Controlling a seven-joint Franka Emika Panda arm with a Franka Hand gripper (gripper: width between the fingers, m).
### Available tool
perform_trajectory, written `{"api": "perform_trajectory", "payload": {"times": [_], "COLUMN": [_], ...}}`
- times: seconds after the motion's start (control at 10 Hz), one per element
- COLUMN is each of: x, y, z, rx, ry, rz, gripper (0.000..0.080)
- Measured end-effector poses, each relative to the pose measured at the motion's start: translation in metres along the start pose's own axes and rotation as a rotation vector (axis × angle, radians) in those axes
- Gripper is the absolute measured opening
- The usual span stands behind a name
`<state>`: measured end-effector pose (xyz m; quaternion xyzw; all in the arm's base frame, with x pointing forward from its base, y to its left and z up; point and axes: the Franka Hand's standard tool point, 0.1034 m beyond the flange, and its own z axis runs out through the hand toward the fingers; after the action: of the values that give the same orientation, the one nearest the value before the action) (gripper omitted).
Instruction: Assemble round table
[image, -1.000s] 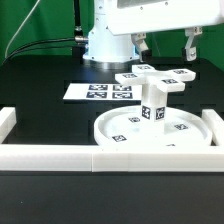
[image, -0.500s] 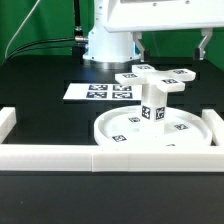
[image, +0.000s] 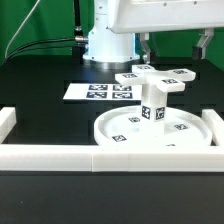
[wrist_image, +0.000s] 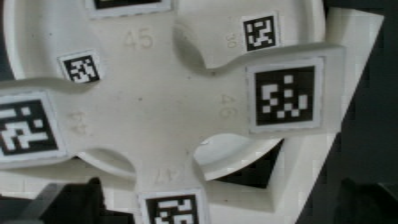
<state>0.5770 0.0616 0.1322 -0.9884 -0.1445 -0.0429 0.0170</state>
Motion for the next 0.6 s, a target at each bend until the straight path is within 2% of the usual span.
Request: {"api": "perform_trajectory", "payload": {"times": [0.1,0.4,0.6], "x": [0.0005,-0.0015,-0.0023], "y": [0.0051,0.0084,0.0138], "z": [0.0016,0.0029,0.0026], "rx": [-0.020,-0.043,-0.047], "ry": [0.019,0.010,0.007], "rz": [-0.178,-0.385,-0.495], "gripper": [0.0649,0.0649,0.0649]}}
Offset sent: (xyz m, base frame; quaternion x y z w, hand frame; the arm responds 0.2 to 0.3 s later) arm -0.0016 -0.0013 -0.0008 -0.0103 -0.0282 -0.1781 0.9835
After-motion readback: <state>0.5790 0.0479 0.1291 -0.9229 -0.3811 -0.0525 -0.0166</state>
